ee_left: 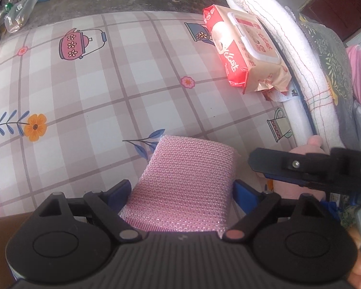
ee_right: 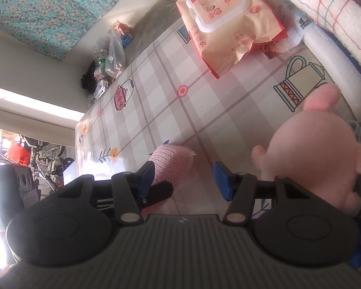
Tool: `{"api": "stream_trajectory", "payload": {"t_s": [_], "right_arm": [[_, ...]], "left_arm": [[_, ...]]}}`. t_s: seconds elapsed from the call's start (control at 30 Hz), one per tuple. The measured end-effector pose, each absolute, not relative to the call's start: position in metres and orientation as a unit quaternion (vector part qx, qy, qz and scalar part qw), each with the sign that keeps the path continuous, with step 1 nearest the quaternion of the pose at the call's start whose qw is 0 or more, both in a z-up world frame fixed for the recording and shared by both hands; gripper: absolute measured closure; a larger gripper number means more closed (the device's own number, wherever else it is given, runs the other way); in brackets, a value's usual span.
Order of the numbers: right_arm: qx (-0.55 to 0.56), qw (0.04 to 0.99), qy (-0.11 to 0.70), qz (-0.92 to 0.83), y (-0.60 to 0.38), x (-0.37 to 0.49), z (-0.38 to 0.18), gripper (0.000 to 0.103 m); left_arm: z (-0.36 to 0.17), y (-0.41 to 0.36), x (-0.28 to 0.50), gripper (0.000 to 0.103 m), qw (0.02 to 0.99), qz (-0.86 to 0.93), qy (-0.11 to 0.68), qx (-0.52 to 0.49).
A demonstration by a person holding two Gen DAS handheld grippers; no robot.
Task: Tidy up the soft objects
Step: 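Lift the pink sponge with the left gripper toward the cardboard box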
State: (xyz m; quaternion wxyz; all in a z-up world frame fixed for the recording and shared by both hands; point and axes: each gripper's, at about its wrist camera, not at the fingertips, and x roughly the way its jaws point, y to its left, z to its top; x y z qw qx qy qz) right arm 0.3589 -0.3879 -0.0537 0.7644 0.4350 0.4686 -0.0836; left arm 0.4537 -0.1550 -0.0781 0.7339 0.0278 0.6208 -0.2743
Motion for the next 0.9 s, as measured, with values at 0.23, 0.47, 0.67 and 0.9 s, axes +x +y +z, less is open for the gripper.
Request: {"api": "stream_trajectory", "payload": {"t_s": [0.23,0.47,0.67,0.9], "right_arm": [[0.436,0.753,0.486,-0.083,-0.378,0.376,-0.07,0.049],[0.443,0.743,0.495,-0.083,-0.374,0.382,-0.083,0.049],[0.455,0.732,0.501,-0.079,-0.374,0.387,-0.094,0.049],[0.474,0.713,0.513,-0.07,-0.37,0.394,-0.112,0.052]], "left_arm": [[-0.083,-0.143,0.455,0.01,0.723,-0.272,0.634,0.021],[-0.083,-0.142,0.458,0.009,0.725,-0.273,0.632,0.022],[-0.082,-0.143,0.458,0.024,0.744,-0.252,0.617,0.059],[-0.092,-0.142,0.46,0.034,0.733,-0.249,0.631,0.05]]}}
